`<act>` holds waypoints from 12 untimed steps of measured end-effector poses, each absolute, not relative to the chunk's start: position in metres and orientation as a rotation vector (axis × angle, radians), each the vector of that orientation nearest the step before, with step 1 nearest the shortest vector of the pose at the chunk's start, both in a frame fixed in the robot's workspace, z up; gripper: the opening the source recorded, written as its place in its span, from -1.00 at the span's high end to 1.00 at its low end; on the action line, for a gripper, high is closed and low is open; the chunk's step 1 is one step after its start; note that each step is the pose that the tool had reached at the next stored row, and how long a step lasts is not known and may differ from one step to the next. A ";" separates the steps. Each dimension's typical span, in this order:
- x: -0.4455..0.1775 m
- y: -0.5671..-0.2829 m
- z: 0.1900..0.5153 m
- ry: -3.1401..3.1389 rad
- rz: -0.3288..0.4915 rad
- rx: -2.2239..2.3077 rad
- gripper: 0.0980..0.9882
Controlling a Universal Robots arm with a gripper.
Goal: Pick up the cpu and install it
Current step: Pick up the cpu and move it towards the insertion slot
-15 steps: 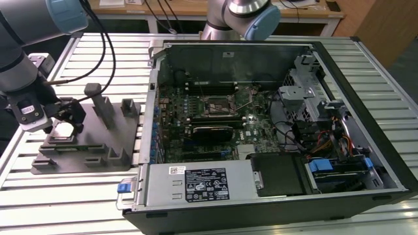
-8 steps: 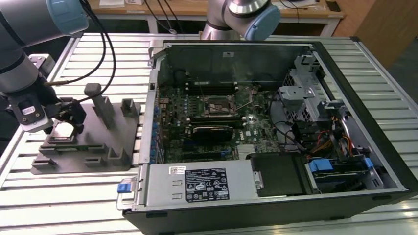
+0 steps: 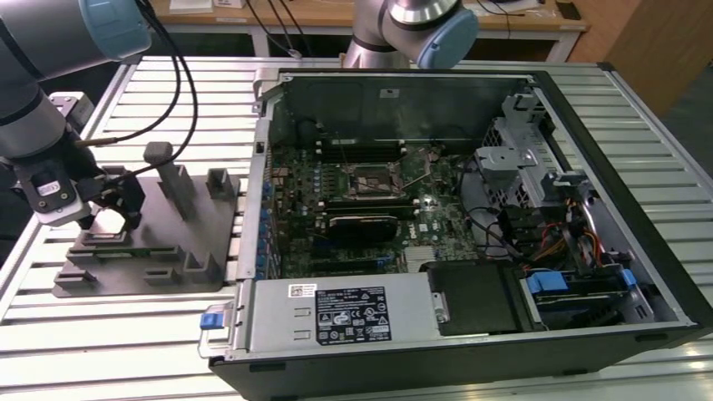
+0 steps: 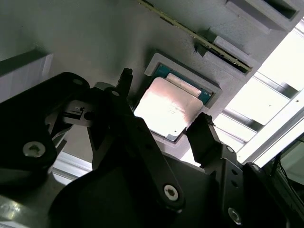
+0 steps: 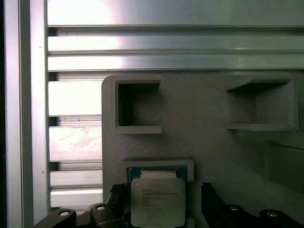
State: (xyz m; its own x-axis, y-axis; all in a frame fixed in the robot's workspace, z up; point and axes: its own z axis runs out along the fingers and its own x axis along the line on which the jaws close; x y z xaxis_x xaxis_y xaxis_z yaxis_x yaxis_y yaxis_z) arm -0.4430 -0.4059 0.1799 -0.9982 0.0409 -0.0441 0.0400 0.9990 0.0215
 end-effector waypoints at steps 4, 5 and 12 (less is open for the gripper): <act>-0.443 -0.406 0.180 3.096 0.032 0.062 -0.44; -0.443 -0.406 0.180 3.096 0.032 0.062 -0.44; -0.443 -0.406 0.180 3.096 0.032 0.061 -0.26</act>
